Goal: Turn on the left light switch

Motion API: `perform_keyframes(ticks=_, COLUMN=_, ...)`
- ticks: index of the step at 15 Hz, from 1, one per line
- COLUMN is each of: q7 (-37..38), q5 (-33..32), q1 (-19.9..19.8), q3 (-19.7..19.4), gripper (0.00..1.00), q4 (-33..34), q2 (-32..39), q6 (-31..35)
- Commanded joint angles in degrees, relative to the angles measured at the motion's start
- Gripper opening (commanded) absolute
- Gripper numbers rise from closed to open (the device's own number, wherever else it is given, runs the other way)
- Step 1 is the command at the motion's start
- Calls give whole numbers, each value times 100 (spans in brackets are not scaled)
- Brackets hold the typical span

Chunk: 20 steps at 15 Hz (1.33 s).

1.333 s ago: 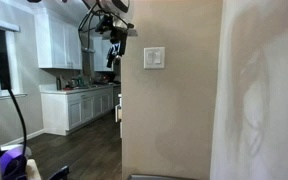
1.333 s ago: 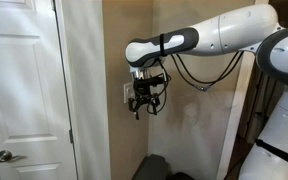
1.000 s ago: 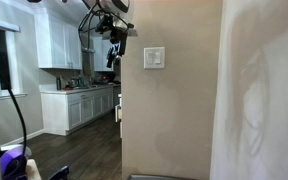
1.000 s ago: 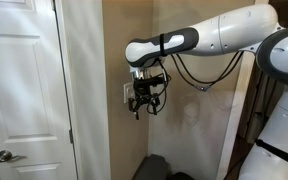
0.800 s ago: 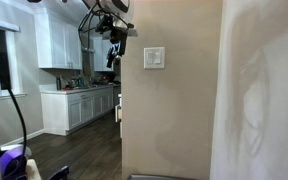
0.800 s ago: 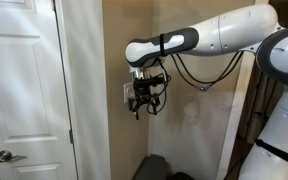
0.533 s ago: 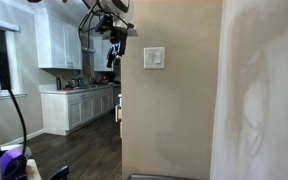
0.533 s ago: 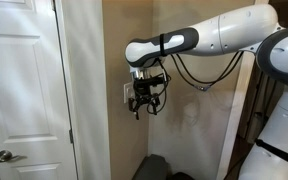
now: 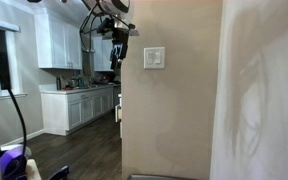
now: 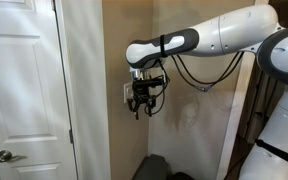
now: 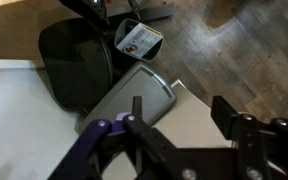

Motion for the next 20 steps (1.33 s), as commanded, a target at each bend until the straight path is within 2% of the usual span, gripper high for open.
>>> perform_keyframes(ticks=1, q7=-141, q5=80, q1=84, q3=-115, gripper=41, q4=-712, q2=-412, q6=1062)
perform_keyframes(ticks=6, q7=-311, q5=-153, q1=61, q3=-95, gripper=7, q4=-1835, q2=-770, q6=3385)
perform_keyframes(ticks=8, q7=-323, q5=-286, q1=38, q3=-66, gripper=0, q4=-2140, q2=-863, q6=4203)
perform_keyframes(ticks=11, q7=-82, q5=-753, q1=-82, q3=34, gripper=0, q4=-2473, q2=-958, q6=5333)
perform_keyframes(ticks=14, q7=349, q5=-1416, q1=-363, q3=194, gripper=0, q4=-2699, q2=-1016, q6=6407)
perform_keyframes(ticks=17, q7=1115, q5=-2371, q1=-922, q3=505, gripper=0, q4=-2824, q2=-1055, q6=7302)
perform_keyframes(ticks=20, q7=1972, q5=-3313, q1=-1666, q3=959, gripper=0, q4=-2763, q2=-1099, q6=7760)
